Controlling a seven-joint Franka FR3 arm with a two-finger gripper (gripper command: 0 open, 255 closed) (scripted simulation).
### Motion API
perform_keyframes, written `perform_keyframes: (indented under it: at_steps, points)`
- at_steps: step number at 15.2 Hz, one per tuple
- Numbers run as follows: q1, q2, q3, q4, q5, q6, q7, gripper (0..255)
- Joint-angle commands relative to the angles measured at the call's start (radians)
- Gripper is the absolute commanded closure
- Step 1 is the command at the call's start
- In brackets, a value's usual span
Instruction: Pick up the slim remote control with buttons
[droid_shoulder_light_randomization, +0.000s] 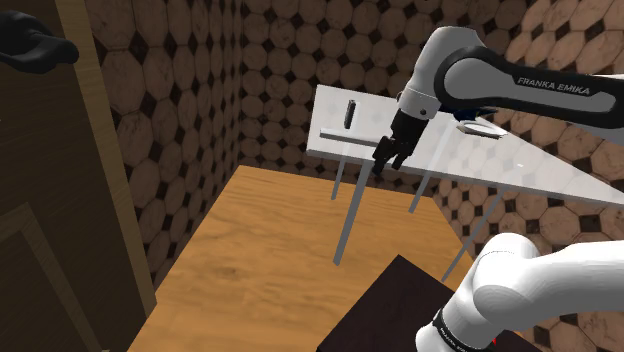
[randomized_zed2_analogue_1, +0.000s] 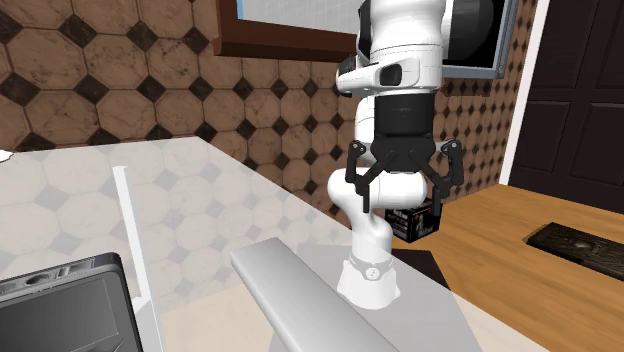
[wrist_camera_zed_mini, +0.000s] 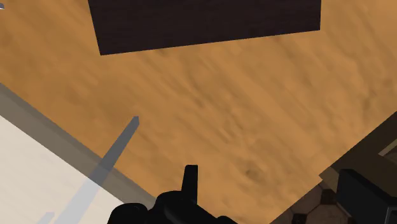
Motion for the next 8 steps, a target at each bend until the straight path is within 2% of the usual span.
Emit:
perform_keyframes:
  at_steps: [1,8]
  points:
    - [0.0,0.0,0.0,0.0,0.0,0.0,0.0,0]
    - [0.05,0.26,-0.143,0.236,-0.076,-0.007,-0.334,0]
